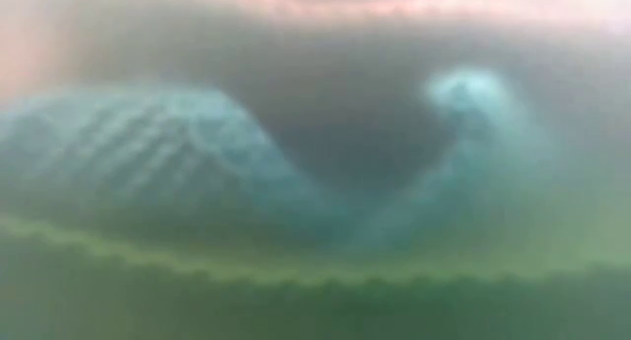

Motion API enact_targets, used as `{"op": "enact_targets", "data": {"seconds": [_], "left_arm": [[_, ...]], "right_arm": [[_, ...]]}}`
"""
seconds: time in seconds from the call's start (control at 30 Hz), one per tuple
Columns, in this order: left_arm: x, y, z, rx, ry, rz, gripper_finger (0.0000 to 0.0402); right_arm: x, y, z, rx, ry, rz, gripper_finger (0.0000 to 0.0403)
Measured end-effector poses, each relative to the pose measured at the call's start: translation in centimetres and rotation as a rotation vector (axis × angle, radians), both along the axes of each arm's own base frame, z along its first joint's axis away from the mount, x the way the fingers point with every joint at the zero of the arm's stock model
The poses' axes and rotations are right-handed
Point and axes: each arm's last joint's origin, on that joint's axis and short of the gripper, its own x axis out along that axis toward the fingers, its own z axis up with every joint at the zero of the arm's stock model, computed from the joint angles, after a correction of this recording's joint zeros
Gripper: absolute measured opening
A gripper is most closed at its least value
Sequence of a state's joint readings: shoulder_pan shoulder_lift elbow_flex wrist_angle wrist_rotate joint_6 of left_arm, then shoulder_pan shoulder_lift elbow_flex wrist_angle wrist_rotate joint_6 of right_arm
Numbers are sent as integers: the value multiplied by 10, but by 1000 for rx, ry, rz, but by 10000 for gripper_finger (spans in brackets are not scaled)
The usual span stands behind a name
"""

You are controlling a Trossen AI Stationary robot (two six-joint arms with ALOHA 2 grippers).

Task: Fold microfiber towels
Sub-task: Fold the orange microfiber cloth

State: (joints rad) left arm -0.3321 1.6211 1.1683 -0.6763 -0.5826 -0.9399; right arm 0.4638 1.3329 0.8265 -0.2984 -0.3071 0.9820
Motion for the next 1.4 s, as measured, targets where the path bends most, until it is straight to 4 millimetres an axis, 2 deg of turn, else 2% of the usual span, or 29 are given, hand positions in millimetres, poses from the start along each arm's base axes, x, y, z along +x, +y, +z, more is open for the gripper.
{"op": "enact_targets", "data": {"seconds": [0.23, 0.37, 0.47, 0.57, 0.73, 0.97, 1.07, 1.4], "left_arm": [[0, 0, 0, -8, -7, 15, 154], [0, 0, 0, -8, -7, 16, 154], [0, 0, 0, -12, -10, 21, 154], [0, 0, 0, -17, -13, 28, 154], [0, 0, 0, -18, -15, 30, 154], [0, 0, 0, -19, -15, 31, 154], [0, 0, 0, -20, -16, 33, 154], [-1, 0, 0, -11, -4, 25, 154]], "right_arm": [[28, -8, 33, -115, -549, -64, 36], [34, -20, 41, -45, -606, -49, 36], [31, -24, 39, -2, -545, -8, 36], [26, -27, 29, 21, -405, 39, 36], [13, -31, 19, -69, -177, 79, 30], [11, -35, 61, -337, 34, 205, 20], [11, -37, 66, -425, 126, 203, 20], [6, -14, 15, -470, 358, 258, 20]]}}
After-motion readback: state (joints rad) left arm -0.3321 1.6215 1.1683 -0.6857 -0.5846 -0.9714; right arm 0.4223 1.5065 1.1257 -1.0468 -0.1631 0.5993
